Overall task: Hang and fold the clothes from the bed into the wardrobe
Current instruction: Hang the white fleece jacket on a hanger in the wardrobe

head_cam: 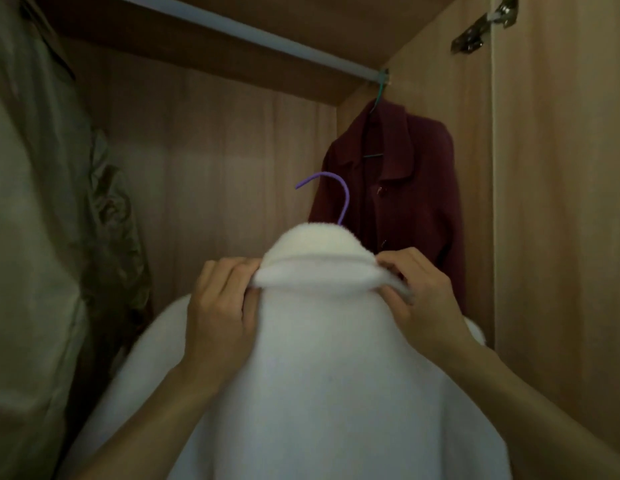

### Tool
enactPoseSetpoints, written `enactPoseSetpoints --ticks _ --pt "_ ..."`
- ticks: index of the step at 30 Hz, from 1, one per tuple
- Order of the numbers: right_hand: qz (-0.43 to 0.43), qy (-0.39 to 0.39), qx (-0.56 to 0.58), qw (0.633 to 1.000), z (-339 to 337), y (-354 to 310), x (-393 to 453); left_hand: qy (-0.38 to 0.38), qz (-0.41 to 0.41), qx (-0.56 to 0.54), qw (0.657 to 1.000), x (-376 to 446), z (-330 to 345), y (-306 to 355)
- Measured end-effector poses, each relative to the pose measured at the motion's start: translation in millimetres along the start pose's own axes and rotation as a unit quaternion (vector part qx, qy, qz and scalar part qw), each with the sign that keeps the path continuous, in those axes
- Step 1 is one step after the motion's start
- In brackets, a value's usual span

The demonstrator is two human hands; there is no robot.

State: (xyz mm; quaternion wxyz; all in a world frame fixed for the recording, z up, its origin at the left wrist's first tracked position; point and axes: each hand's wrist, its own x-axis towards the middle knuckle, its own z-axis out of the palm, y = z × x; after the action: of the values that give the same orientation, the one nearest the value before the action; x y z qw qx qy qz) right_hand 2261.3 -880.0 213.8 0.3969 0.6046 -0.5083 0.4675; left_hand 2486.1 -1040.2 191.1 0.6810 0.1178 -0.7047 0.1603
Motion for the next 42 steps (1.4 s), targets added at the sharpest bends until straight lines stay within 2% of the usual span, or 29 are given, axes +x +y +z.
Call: enactPoseSetpoints --ticks 7,15,20,27,31,35,42 --pt "0.004 0.054 -0.02 0.998 19.6 32.0 41.6 0.052 0.041 0.035 0.997 48.4 52.7 -23.3" --pt "-0.069 0.125 -0.029 0.989 18.1 69.2 116.1 0.098 0.079 0.077 0.989 126.6 96.8 -42.1" --pt "-0.101 0.117 -0.027 0.988 21.7 87.8 168.0 0.116 0.081 0.158 0.977 172.9 121.0 -56.5" --pt "-0.121 0.133 -0.102 0.978 30.6 103.6 229.1 0.157 0.065 0.112 0.979 234.2 155.8 -77.4" --pt "-0.135 0.161 -0.128 0.969 32.8 106.1 265.3 0.2 0.101 0.116 0.968 269.0 169.7 -92.1" --pt "-0.153 0.156 -0.167 0.962 37.1 104.1 309.2 0.223 0.125 0.136 0.957 308.9 177.2 -113.5" --pt "-0.119 0.138 -0.229 0.956 56.4 115.9 368.1 0.181 0.129 0.155 0.963 370.8 209.3 -146.2"
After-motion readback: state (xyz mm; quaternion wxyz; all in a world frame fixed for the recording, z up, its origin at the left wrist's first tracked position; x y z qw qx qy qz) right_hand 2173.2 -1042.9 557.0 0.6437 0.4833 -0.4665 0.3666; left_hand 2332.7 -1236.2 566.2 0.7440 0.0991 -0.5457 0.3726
